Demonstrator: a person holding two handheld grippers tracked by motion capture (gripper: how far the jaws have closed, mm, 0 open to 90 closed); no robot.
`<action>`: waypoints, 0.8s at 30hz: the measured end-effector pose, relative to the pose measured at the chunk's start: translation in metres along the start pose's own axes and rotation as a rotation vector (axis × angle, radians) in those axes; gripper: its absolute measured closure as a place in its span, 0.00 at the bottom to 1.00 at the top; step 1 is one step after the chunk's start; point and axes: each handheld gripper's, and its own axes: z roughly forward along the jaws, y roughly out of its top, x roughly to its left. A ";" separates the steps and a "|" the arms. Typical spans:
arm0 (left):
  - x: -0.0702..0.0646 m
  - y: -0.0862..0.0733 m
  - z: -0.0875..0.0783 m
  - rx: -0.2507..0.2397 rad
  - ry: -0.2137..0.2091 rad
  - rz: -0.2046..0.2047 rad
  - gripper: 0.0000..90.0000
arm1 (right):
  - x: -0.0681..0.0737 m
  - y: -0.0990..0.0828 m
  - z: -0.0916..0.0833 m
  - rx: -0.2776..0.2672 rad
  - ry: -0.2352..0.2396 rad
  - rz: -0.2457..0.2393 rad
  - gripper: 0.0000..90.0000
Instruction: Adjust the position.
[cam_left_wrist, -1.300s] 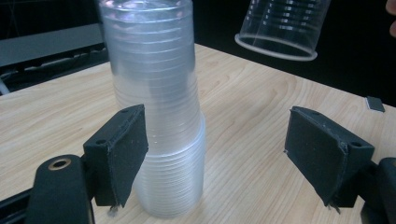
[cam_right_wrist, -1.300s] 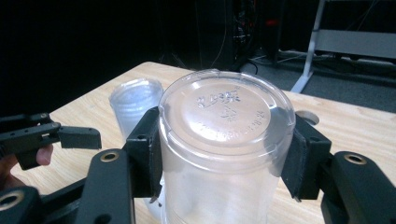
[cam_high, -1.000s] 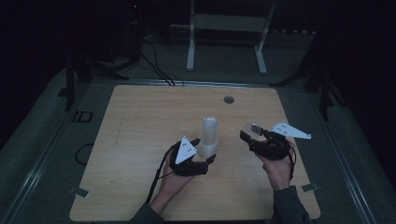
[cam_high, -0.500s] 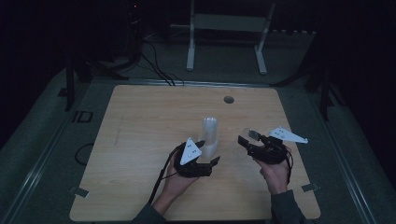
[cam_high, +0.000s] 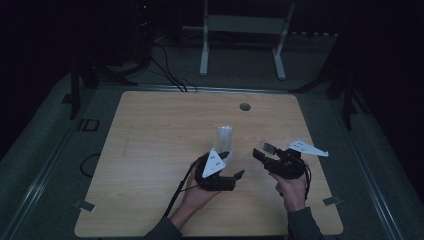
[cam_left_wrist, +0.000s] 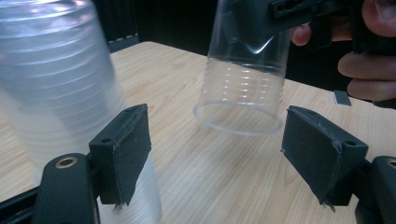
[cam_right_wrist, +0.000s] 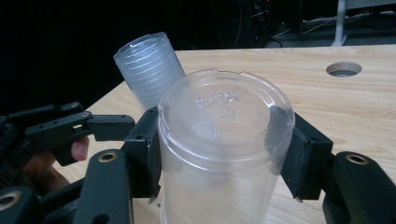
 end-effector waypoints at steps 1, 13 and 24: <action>0.000 0.000 0.001 -0.002 -0.002 -0.002 0.26 | 0.000 -0.001 0.000 -0.001 0.002 0.005 0.45; 0.001 0.005 0.006 -0.029 -0.029 -0.004 0.25 | 0.000 -0.007 0.002 -0.002 0.016 0.038 0.44; -0.005 0.006 0.017 -0.048 -0.047 0.006 0.25 | 0.002 -0.010 0.004 -0.010 0.064 0.078 0.44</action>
